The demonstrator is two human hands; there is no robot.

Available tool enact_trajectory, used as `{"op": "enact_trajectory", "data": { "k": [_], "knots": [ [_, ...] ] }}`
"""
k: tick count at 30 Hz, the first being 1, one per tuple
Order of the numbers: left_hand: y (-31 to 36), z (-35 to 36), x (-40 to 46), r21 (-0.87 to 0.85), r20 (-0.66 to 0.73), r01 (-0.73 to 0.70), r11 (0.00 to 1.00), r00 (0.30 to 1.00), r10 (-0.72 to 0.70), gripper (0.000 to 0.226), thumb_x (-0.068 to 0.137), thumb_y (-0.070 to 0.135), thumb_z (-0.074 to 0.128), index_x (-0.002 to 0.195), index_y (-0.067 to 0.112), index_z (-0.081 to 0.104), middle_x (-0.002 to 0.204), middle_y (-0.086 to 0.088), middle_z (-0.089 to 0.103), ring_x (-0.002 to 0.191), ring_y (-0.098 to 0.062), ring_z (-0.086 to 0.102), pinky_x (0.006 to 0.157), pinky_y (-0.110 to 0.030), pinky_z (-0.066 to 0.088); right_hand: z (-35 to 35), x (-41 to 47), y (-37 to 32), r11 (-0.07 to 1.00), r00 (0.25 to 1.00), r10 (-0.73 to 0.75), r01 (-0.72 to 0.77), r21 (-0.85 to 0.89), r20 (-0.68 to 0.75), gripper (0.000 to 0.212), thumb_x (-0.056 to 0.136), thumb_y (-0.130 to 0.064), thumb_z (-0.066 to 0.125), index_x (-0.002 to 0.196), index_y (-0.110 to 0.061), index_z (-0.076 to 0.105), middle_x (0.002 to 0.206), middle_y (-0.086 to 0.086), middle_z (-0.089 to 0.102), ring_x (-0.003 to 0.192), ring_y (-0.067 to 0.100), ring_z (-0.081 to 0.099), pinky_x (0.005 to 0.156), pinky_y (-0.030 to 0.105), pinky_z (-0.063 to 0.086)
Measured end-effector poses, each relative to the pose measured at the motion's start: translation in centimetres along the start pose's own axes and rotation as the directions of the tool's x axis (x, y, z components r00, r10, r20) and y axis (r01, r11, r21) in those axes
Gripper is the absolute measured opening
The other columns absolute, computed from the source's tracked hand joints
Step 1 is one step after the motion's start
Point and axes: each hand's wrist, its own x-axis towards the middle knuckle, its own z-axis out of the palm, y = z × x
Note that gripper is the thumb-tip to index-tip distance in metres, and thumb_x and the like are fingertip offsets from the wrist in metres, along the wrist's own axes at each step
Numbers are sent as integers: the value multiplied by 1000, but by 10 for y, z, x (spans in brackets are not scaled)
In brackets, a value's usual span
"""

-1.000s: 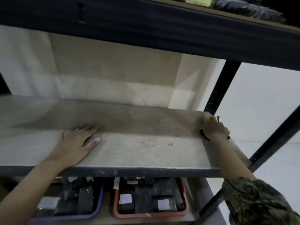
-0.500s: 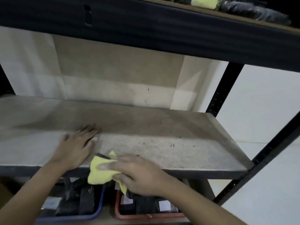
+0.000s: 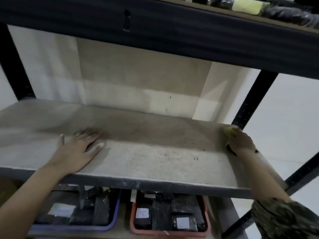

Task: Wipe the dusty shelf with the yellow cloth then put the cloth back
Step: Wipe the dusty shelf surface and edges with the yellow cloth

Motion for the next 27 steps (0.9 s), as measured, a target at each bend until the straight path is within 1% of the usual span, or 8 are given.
{"op": "enact_trajectory", "data": {
  "k": [3,8,11,14,19,21,24,27],
  "knots": [
    [-10,0,-2,2,12,22,1000,1000,-22,67,85,64,22,143,31,32,155,10,23,144,-12,17,112,-52,9,18,12,-46,974,977,-214,213,-78,-10,42,83,-22,35,123,-11,45,115,22,60,99,40,58,85,49,48],
    [-9,3,-2,-72,-60,14,997,998,-18,72,76,59,23,139,31,39,153,9,29,143,-10,20,111,-47,15,38,-28,-162,860,872,-489,478,179,23,38,92,-27,42,128,-19,52,133,14,54,114,35,55,95,38,41],
    [-12,5,0,-94,-80,16,995,996,-24,67,79,56,21,138,33,41,152,10,31,143,-9,21,112,-46,17,36,-90,-218,642,647,-753,682,351,120,42,89,-27,45,130,-25,53,140,5,50,123,25,51,103,28,35],
    [-16,7,1,-120,-101,20,993,994,-32,57,87,52,21,136,32,44,151,10,32,142,-9,21,111,-45,19,18,-162,-235,492,435,-871,776,395,230,41,94,-33,45,135,-31,45,142,1,47,127,20,45,104,31,35],
    [-16,8,2,-128,-111,13,992,993,-27,53,91,49,23,135,31,46,151,9,33,142,-9,22,110,-45,20,-9,-244,-206,113,76,-993,844,524,93,35,93,-19,49,127,-25,55,131,7,56,124,18,46,98,31,37],
    [-17,8,2,-119,-100,18,993,995,-30,50,94,48,24,136,30,44,152,8,33,143,-9,21,110,-45,20,-17,-253,-186,189,174,-981,768,612,84,35,93,-20,48,125,-30,55,125,3,60,117,12,51,94,28,41],
    [-13,8,3,-118,-90,19,993,995,-30,52,92,49,22,136,30,44,152,8,33,143,-10,21,110,-46,20,-38,-234,-159,377,525,-851,620,688,-7,32,90,-25,47,118,-37,57,104,-21,59,91,-6,54,75,16,41],
    [-15,5,0,-104,-106,4,995,994,-16,41,98,39,31,137,32,43,152,8,32,143,-10,20,111,-47,20,-54,-200,-136,691,820,-570,511,511,-49,32,94,-27,46,126,-27,54,108,-11,57,96,3,54,72,17,33]
  ]
}}
